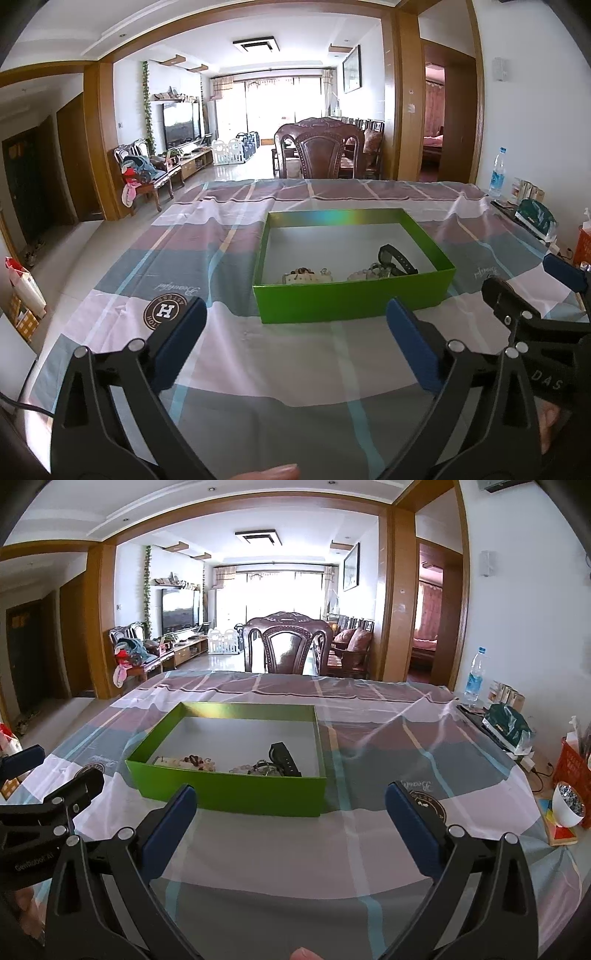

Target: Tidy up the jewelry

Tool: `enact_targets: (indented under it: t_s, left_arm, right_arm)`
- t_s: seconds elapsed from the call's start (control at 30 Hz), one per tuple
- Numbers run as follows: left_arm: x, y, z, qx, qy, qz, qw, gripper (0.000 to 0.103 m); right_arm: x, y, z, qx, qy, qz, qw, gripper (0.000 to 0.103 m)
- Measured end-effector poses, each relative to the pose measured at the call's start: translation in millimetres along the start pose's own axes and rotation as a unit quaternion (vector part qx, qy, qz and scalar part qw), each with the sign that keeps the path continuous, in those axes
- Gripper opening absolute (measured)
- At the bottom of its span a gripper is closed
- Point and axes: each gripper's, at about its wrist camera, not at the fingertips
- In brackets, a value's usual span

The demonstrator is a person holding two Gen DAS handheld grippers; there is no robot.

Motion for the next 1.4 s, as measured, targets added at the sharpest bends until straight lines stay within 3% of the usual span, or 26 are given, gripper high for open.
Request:
enact_targets:
  t_s: [1.4]
  left_arm:
    - [0.0,-3.9,-2.0,0.001,0.004,-0.004,1.0000,0.098]
  right_arm:
    - [-2.8,-1.1,1.4,0.005,0.004,-0.006,1.000,0.100]
Point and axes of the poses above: each gripper's, at about its wrist camera, not at the fingertips, and x roughly the way its jaws point, z to its right, y to its top, and after that the axes turned 4 degrees about x, right-handed
